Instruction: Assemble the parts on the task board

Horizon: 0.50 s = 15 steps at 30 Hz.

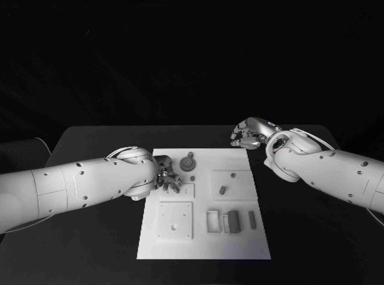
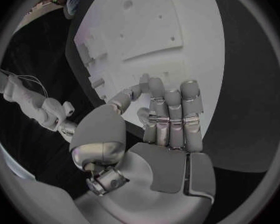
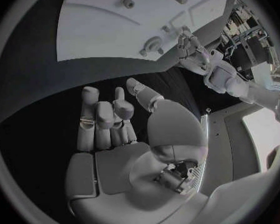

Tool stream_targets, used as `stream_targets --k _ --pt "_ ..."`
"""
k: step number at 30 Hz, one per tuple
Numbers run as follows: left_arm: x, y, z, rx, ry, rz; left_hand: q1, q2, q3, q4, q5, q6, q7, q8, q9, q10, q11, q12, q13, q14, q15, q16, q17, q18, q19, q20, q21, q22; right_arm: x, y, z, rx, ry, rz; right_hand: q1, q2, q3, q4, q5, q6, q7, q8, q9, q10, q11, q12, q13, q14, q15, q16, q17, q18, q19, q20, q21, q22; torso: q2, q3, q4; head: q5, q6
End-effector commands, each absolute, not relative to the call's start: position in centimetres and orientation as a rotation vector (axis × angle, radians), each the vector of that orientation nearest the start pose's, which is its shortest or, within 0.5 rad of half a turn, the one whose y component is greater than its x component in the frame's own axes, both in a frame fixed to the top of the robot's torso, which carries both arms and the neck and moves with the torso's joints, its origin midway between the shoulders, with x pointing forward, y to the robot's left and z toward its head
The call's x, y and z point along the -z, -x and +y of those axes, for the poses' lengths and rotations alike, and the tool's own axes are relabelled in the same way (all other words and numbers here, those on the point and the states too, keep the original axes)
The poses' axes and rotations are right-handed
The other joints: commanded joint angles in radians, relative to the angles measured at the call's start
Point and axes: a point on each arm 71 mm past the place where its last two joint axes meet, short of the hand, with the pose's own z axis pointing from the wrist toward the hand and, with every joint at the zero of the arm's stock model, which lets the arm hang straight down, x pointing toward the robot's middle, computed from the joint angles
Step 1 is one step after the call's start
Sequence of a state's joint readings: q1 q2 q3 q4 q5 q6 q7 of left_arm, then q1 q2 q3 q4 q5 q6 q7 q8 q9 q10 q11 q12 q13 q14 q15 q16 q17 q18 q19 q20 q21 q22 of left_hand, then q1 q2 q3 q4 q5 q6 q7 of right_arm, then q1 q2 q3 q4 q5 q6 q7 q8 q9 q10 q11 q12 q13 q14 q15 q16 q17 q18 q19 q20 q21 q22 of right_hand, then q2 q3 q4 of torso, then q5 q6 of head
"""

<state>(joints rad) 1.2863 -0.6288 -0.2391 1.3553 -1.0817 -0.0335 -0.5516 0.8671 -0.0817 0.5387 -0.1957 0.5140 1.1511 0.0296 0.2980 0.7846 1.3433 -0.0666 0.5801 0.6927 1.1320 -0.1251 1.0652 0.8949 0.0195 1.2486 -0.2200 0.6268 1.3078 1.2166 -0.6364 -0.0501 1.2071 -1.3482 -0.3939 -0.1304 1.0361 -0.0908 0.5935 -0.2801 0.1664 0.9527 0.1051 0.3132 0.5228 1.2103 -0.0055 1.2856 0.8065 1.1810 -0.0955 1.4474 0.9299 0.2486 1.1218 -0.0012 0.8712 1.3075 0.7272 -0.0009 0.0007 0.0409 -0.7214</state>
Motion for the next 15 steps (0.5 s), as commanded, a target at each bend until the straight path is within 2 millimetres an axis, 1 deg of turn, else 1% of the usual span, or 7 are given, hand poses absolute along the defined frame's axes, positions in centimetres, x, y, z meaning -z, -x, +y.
stream_targets --k 1,15 --pt "25.33 -49.69 16.95 0.293 0.138 2.265 -0.002 -0.013 0.000 0.009 -0.005 0.032 0.005 -0.002 0.002 -0.008 0.001 0.006 -0.001 -0.005 -0.003 0.005 -0.002 0.049 -0.005 -0.003 0.003 0.021 19.54 -54.39 -19.10 -0.562 -0.024 1.634 -0.006 -0.005 0.004 0.003 0.001 0.000 0.007 -0.006 0.002 0.001 0.005 -0.006 0.001 -0.002 -0.006 -0.005 -0.002 0.013 0.004 -0.005 -0.004 0.013 0.000 0.0004 0.0004 0.001 0.000" --pt "25.31 -49.71 16.90 0.295 0.141 2.262 -0.005 -0.020 -0.001 0.017 -0.012 0.031 0.006 -0.003 0.003 -0.010 0.001 0.007 -0.001 -0.007 -0.003 0.006 -0.004 0.049 -0.006 -0.003 0.002 0.021 19.54 -54.33 -19.03 -0.565 -0.023 1.634 -0.006 -0.005 0.005 0.003 0.001 0.000 0.007 -0.007 0.002 0.002 0.005 -0.006 0.001 -0.002 -0.006 -0.005 -0.002 0.013 0.004 -0.005 -0.004 0.013 0.000 0.0015 -0.0003 0.001 0.001"
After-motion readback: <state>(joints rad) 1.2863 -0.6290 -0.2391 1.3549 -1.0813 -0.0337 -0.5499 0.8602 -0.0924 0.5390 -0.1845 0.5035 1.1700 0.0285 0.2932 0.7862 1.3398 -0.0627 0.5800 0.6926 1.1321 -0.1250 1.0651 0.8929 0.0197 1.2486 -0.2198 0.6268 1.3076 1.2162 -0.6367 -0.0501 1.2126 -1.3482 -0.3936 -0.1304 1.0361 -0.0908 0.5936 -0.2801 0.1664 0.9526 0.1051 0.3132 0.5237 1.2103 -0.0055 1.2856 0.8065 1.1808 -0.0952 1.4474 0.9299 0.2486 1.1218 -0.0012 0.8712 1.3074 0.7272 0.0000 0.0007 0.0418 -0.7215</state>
